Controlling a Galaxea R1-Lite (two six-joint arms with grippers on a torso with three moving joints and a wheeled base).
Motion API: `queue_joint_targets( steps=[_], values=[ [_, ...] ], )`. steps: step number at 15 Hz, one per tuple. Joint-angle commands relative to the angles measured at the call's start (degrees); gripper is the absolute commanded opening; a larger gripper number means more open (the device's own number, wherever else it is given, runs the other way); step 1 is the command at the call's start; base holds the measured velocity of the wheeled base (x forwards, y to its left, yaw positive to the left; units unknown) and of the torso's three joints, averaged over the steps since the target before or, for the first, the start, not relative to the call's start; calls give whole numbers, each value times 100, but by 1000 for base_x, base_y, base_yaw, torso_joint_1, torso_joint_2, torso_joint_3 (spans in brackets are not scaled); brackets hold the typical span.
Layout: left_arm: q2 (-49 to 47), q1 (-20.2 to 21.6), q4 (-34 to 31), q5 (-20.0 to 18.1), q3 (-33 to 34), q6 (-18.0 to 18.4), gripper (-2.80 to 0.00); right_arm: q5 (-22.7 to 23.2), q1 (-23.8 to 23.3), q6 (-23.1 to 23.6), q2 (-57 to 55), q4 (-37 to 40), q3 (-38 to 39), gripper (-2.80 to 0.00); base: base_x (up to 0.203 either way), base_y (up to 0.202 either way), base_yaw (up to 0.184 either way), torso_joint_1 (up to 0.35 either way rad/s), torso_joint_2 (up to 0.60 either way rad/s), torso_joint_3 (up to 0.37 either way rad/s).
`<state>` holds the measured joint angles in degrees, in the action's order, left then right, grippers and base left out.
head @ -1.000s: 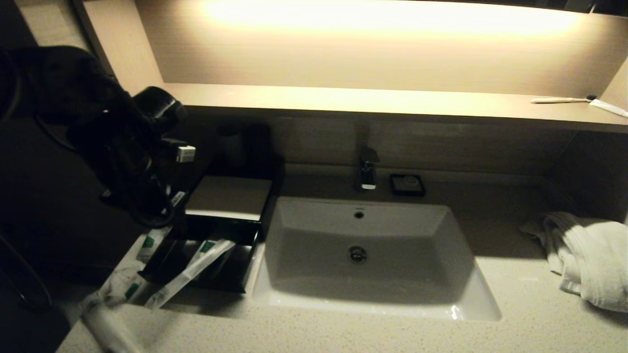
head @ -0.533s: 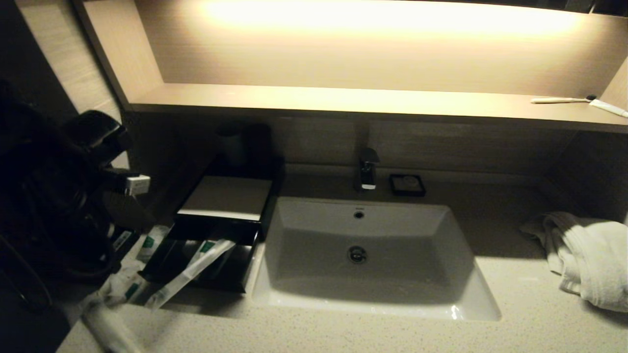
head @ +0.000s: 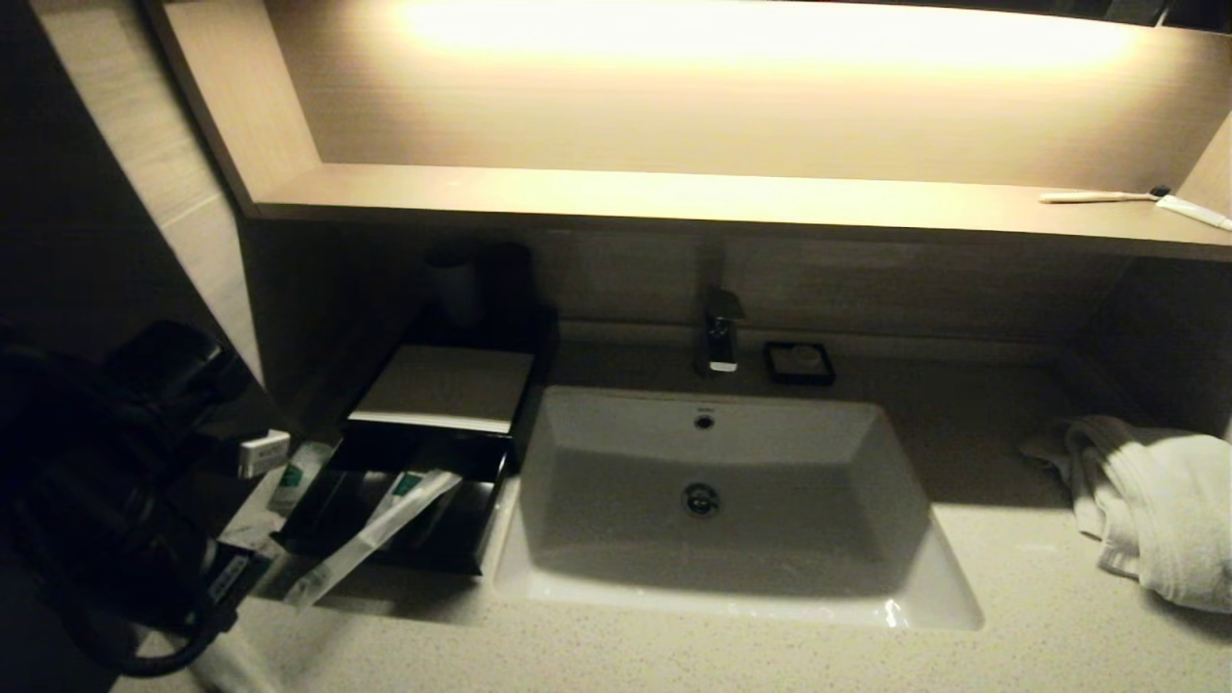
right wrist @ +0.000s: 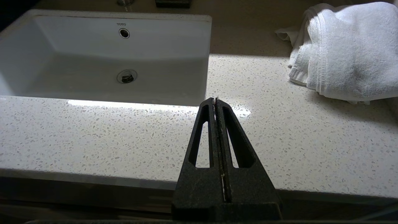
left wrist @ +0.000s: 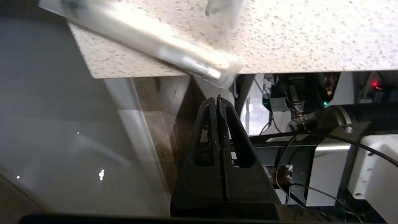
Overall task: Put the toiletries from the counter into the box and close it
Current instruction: Place the bathroom toiletry into the drawer
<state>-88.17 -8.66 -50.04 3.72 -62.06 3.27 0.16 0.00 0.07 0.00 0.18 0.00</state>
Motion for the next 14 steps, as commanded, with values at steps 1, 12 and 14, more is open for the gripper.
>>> queue_joint_targets(
  steps=[1, 12, 14],
  values=[
    [-72, 3, 226, -10, 79, 7, -280, 2, -6, 1, 0, -1, 0, -280, 0, 0, 0, 0, 0, 0],
    [-733, 4, 1070, -12, 388, 5, -280, 2, 0, 1, 0, -1, 0, -280, 0, 0, 0, 0, 0, 0],
    [-877, 13, 1240, -12, 389, 0, -280, 2, 0, 1, 0, -1, 0, -280, 0, 0, 0, 0, 0, 0]
  ],
)
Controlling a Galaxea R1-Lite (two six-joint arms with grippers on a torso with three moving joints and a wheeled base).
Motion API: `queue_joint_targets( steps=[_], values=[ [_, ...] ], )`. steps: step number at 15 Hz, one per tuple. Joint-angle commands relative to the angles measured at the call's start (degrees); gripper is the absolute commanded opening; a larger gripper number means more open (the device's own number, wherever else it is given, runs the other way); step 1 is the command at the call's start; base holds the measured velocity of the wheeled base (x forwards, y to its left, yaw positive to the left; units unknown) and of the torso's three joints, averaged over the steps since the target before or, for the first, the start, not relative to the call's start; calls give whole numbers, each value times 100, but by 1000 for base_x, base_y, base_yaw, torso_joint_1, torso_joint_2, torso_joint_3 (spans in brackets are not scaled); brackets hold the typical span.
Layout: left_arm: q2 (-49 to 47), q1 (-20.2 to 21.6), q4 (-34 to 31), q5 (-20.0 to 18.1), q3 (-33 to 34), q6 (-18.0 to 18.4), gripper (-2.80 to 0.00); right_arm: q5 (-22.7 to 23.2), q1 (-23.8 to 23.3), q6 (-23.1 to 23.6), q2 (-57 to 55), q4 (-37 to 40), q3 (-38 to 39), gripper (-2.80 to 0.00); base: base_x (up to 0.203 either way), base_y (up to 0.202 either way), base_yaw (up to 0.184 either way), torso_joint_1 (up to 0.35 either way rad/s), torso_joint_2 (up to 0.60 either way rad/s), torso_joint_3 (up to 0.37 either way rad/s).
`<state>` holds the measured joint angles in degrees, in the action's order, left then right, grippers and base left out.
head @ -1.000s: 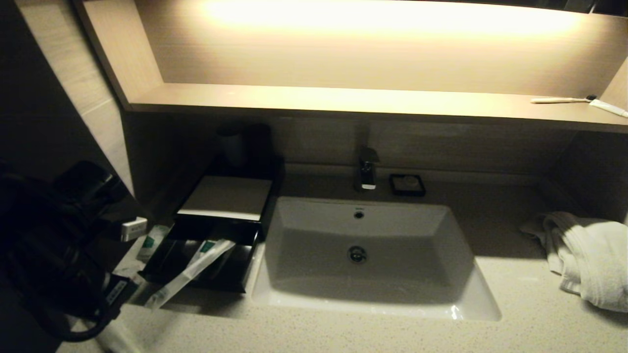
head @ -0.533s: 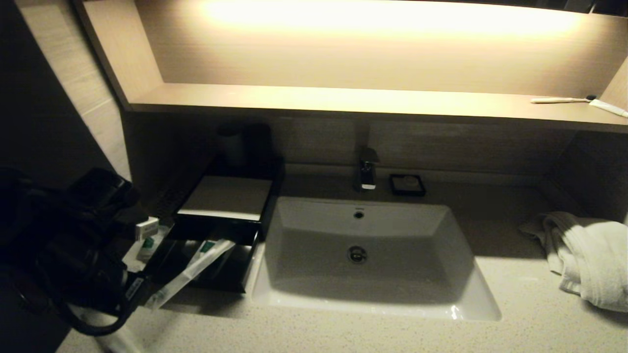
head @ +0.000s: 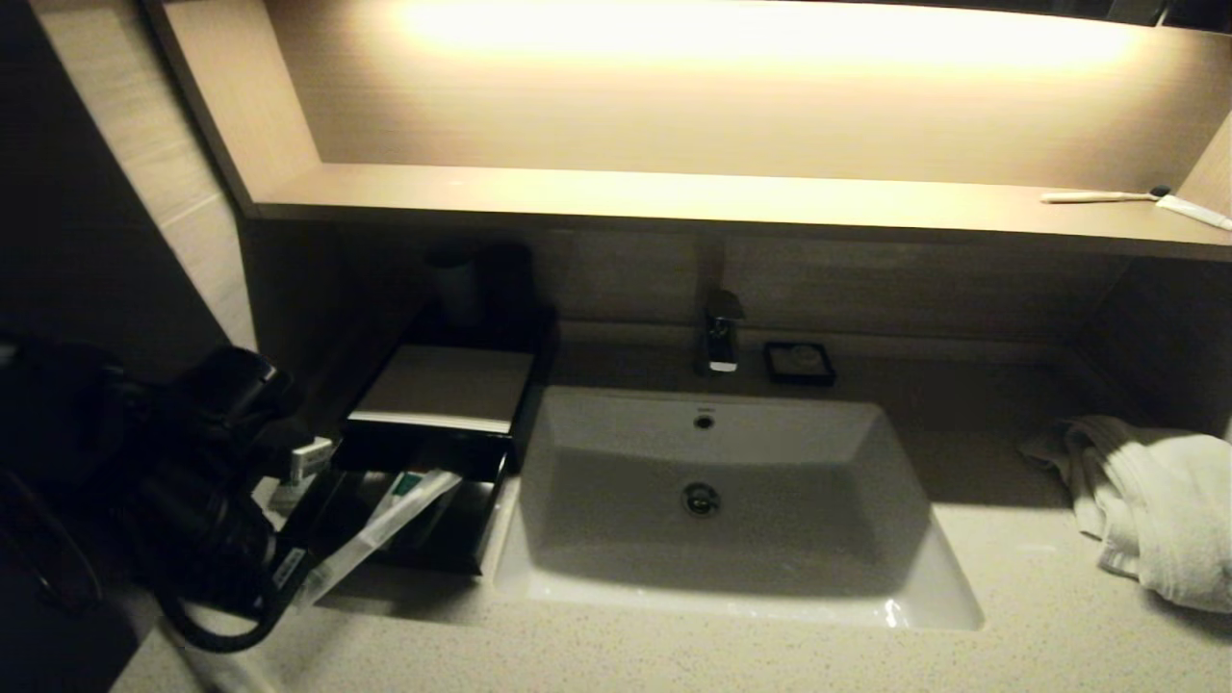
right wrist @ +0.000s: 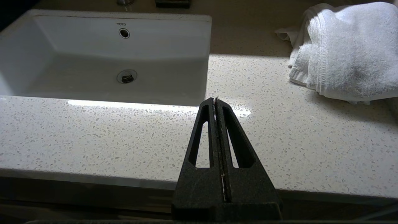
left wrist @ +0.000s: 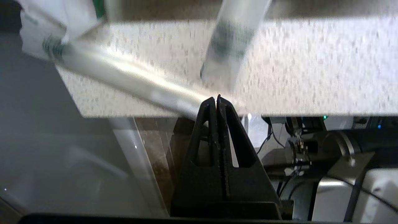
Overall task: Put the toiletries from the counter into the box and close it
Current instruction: Place the bathroom toiletry into the drawer
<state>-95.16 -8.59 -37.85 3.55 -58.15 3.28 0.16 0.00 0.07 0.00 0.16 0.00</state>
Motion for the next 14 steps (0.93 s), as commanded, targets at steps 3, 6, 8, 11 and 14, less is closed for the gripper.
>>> queue_joint_targets(
  steps=[3, 6, 8, 11, 14],
  values=[
    [-240, 7, 40, 6, -65, -2, -280, 2, 0, 1, 0, 2, 0, -280, 0, 0, 0, 0, 0, 0],
    [-333, 7, 46, 9, -91, 0, -280, 2, 0, 1, 0, 2, 0, -280, 0, 0, 0, 0, 0, 0],
    [-411, 7, 213, 22, -83, -2, -280, 2, 0, 1, 0, -4, 0, -280, 0, 0, 0, 0, 0, 0],
    [-486, 7, 348, 23, -126, -2, -280, 2, -5, 1, 0, 2, 0, -280, 0, 0, 0, 0, 0, 0],
    [-577, 5, 365, 7, -294, -15, -280, 2, 0, 1, 0, 2, 0, -280, 0, 0, 0, 0, 0, 0]
  ],
)
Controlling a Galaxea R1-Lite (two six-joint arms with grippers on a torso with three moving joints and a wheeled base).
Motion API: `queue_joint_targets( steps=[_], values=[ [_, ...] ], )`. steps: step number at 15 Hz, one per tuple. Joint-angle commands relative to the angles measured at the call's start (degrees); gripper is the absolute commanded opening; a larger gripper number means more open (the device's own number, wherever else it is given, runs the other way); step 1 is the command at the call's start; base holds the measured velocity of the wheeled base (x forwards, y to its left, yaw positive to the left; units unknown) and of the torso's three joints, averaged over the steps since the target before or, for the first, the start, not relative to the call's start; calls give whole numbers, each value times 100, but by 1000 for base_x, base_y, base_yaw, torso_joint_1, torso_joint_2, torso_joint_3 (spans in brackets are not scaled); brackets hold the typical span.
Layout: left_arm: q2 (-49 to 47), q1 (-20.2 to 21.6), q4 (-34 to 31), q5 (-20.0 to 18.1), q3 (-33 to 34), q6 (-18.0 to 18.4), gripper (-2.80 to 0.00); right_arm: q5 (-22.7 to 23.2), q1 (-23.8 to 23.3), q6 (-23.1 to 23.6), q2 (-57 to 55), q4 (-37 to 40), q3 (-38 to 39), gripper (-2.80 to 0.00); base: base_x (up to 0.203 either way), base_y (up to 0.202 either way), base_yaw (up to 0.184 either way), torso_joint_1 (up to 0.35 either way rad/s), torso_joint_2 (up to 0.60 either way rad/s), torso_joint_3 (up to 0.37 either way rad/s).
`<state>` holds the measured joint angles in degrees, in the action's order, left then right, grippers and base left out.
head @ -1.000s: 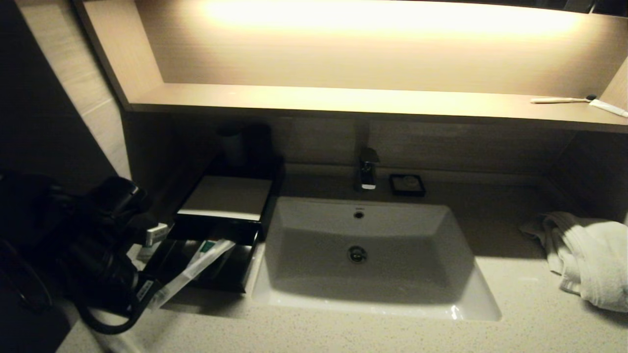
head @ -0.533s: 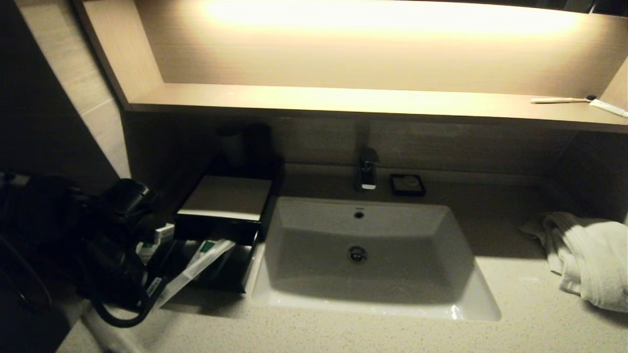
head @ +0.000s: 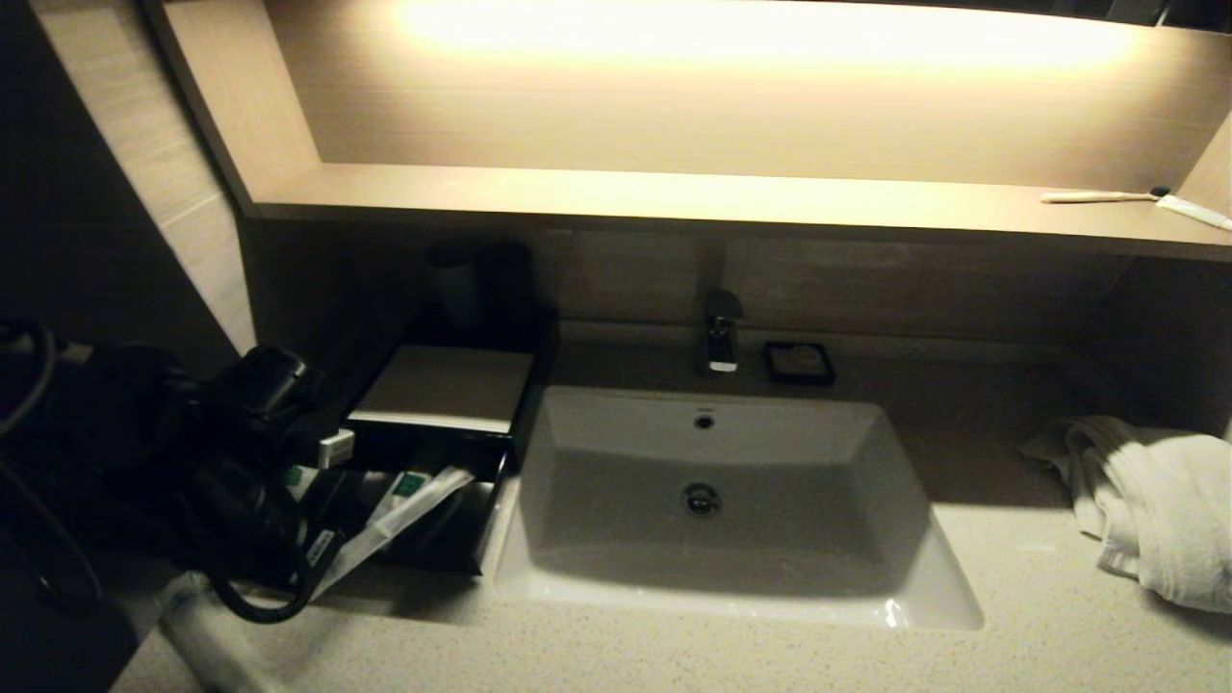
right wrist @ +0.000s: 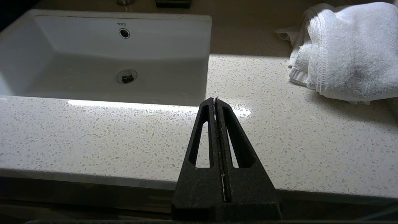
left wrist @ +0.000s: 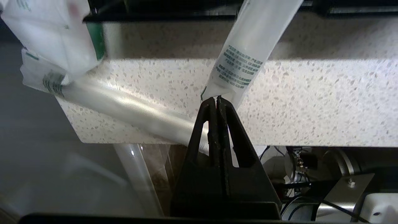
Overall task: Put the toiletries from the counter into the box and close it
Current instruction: Place the bathroom toiletry into the drawer
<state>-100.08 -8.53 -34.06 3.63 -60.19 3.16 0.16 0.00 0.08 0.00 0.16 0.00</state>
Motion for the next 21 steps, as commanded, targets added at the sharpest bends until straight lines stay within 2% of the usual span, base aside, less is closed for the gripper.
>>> queue_joint_targets(
  steps=[1, 21],
  values=[
    [-100, -5, -15, -6, -142, -16, -280, 2, 0, 1, 0, 1, 0, -280, 0, 0, 0, 0, 0, 0],
    [-336, -377, 75, -29, -456, -101, -280, 2, -3, 1, 0, 1, 0, -280, 0, 0, 0, 0, 0, 0]
  ],
)
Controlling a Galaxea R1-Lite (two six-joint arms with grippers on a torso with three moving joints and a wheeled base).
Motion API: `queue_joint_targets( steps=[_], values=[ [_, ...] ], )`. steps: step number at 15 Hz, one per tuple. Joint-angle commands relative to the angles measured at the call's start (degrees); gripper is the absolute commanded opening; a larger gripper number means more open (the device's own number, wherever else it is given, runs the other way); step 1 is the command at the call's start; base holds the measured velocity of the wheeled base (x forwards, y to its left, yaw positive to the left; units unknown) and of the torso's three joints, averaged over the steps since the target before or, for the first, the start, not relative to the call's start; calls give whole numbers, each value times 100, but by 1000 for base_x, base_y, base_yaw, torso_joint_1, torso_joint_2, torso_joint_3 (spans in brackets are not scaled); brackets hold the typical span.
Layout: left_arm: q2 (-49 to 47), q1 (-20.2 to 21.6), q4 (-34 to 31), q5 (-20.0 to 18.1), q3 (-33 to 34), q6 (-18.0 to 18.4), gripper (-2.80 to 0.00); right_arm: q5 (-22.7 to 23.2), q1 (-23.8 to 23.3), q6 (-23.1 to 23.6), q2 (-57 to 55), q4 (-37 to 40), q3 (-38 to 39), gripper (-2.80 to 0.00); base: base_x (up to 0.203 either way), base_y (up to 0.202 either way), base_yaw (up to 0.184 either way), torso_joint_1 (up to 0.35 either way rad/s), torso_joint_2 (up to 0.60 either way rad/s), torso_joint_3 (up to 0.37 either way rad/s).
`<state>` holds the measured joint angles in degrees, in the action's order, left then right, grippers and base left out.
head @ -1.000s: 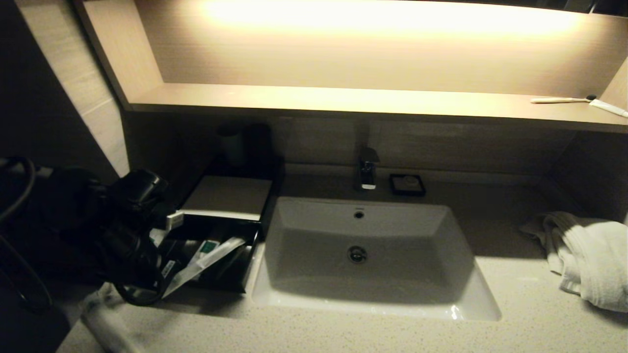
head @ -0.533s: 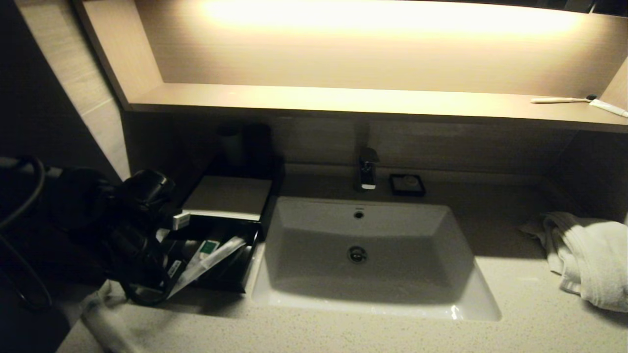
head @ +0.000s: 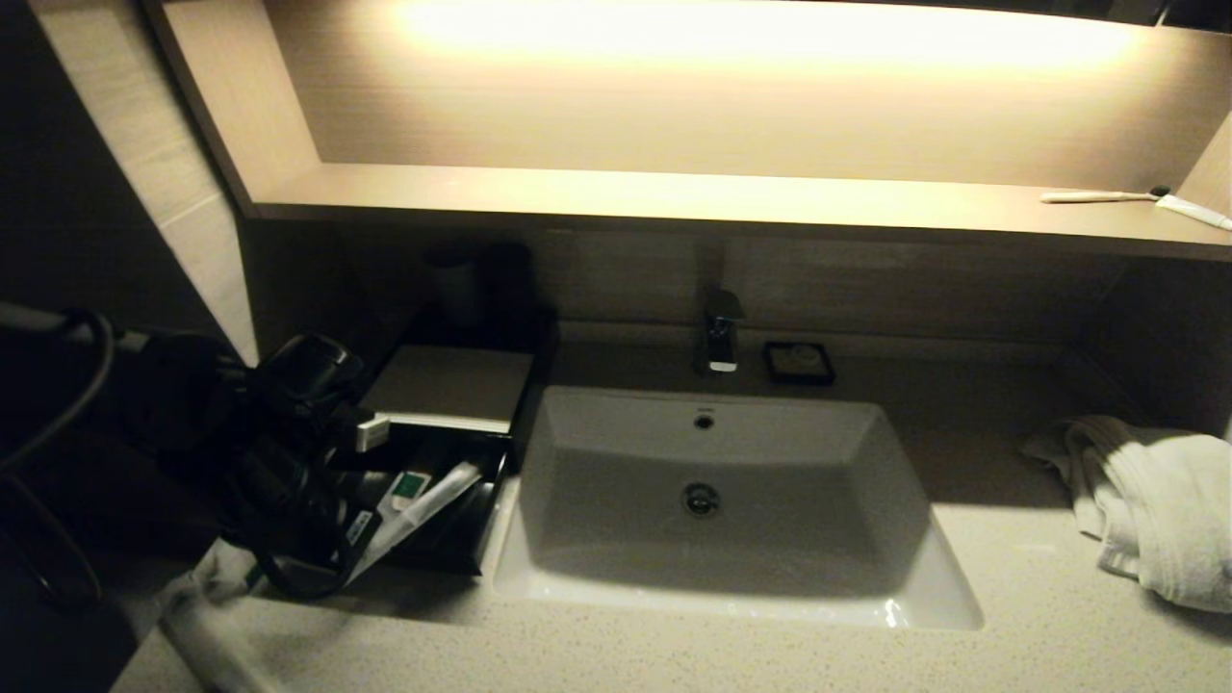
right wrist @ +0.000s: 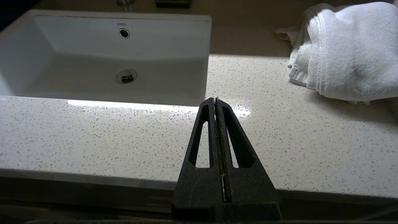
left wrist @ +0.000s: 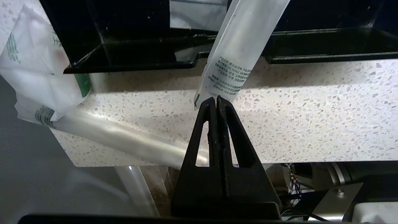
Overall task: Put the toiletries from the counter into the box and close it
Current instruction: Place the bathroom toiletry into the drawer
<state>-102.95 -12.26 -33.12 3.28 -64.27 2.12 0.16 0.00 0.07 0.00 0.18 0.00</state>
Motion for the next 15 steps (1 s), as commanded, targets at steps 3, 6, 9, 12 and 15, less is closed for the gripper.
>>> queue_joint_targets(
  steps=[3, 6, 9, 12, 15],
  values=[
    [-190, -16, -26, 12, -234, -95, -280, 2, 0, 1, 0, -1, 0, -280, 0, 0, 0, 0, 0, 0],
    [-355, -63, -19, 6, -365, -124, -280, 2, 0, 1, 0, -1, 0, -280, 0, 0, 0, 0, 0, 0],
    [-504, -123, -19, 15, -539, -247, -280, 2, -4, 1, 0, -6, 0, -280, 0, 0, 0, 0, 0, 0],
    [-625, -171, -27, 15, -741, -299, -280, 2, 0, 1, 0, -1, 0, -280, 0, 0, 0, 0, 0, 0],
    [-749, -180, -28, 15, -934, -335, -280, 2, 0, 1, 0, -1, 0, -280, 0, 0, 0, 0, 0, 0]
  ],
)
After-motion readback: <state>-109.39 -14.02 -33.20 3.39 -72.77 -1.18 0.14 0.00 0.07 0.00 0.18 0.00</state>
